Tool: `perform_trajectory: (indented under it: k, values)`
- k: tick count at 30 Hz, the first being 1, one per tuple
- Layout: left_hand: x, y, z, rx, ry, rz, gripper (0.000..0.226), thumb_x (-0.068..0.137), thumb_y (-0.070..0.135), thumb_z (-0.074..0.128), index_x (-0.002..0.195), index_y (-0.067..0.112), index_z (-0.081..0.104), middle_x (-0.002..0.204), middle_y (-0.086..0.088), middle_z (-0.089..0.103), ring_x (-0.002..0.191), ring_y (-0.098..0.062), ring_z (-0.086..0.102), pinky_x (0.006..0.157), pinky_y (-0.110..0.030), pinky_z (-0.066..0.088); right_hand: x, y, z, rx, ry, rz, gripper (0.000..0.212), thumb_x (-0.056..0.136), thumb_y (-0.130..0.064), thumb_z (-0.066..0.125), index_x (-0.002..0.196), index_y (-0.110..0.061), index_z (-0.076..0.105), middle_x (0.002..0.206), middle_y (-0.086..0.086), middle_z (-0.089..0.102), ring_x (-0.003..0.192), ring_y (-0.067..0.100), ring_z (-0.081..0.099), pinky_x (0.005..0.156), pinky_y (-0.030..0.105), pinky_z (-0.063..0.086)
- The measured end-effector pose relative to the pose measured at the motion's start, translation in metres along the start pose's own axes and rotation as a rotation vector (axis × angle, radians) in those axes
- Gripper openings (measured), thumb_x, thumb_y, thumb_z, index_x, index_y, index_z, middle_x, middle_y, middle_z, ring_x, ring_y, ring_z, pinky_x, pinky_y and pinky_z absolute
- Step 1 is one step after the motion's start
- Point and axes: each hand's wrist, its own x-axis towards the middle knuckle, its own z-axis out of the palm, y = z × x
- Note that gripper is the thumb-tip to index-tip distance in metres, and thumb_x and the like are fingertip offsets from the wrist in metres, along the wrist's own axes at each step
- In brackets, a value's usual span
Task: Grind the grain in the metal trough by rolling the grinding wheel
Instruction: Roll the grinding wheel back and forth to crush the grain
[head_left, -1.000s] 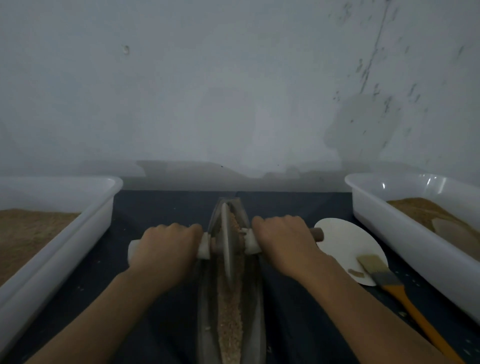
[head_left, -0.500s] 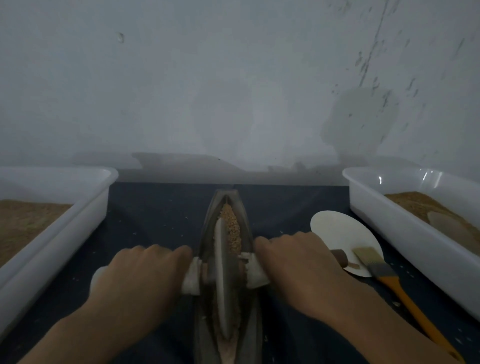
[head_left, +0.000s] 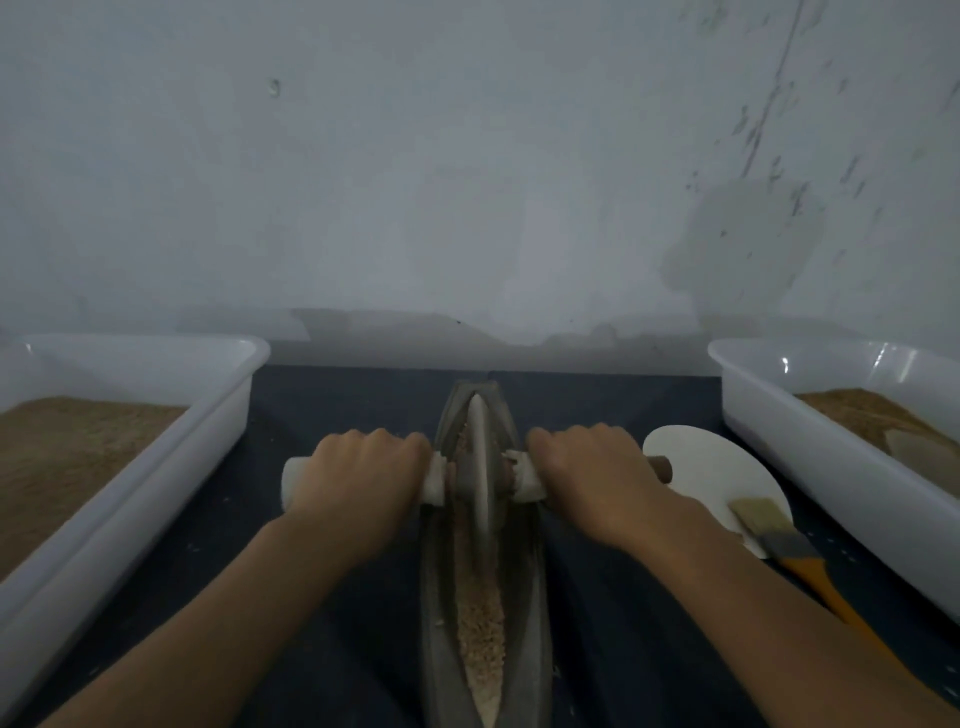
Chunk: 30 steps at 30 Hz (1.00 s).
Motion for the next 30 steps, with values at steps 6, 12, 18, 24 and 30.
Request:
perform_trajectory:
  k: [6, 12, 18, 24, 30]
  values:
    - [-0.05, 0.005, -0.024, -0.005, -0.164, 0.055, 0.048, 0.081, 0.048, 0.058, 0.074, 0.038, 0.011, 0.074, 0.013, 0.035, 0.072, -0.009, 0.043, 0.064, -0.03, 0.028, -0.054, -0.025, -0.039, 0.101, -0.135, -0.014, 0.03, 0.081, -0.022, 0.063, 0.105, -0.021, 0.046, 0.096, 0.0, 0.063, 0.079, 0.024, 0.061, 0.062, 0.032, 0.029]
    - [-0.038, 0.008, -0.019, 0.032, -0.125, 0.047, 0.04, 0.083, 0.042, 0.055, 0.078, 0.037, 0.015, 0.08, 0.013, 0.041, 0.083, -0.014, 0.054, 0.064, -0.031, 0.03, -0.043, -0.021, -0.029, 0.115, -0.154, 0.036, 0.025, 0.084, -0.021, 0.059, 0.105, -0.022, 0.045, 0.099, 0.0, 0.062, 0.082, 0.022, 0.059, 0.064, 0.031, 0.028]
    - [0.001, -0.004, 0.012, -0.011, -0.009, -0.02, 0.04, 0.082, 0.041, 0.058, 0.077, 0.036, 0.019, 0.068, 0.012, 0.033, 0.061, -0.007, 0.037, 0.059, -0.027, 0.028, 0.001, -0.004, -0.003, 0.017, -0.021, 0.035, 0.018, 0.085, -0.018, 0.058, 0.098, -0.018, 0.045, 0.093, 0.002, 0.063, 0.077, 0.025, 0.06, 0.061, 0.032, 0.031]
    - [-0.003, -0.002, 0.002, -0.082, -0.051, -0.03, 0.032, 0.084, 0.041, 0.057, 0.081, 0.038, 0.025, 0.073, 0.013, 0.04, 0.064, -0.006, 0.041, 0.06, -0.026, 0.03, 0.006, -0.006, -0.01, -0.039, -0.041, 0.026, 0.022, 0.086, -0.011, 0.054, 0.106, -0.013, 0.045, 0.099, 0.006, 0.062, 0.085, 0.029, 0.06, 0.064, 0.034, 0.031]
    - [-0.042, 0.008, -0.03, -0.101, -0.308, 0.034, 0.033, 0.083, 0.049, 0.055, 0.074, 0.038, 0.025, 0.082, 0.016, 0.039, 0.076, -0.007, 0.039, 0.072, -0.028, 0.031, -0.043, -0.025, -0.042, 0.078, -0.199, -0.003, 0.026, 0.084, -0.016, 0.058, 0.108, -0.012, 0.048, 0.102, 0.009, 0.063, 0.087, 0.03, 0.062, 0.066, 0.035, 0.033]
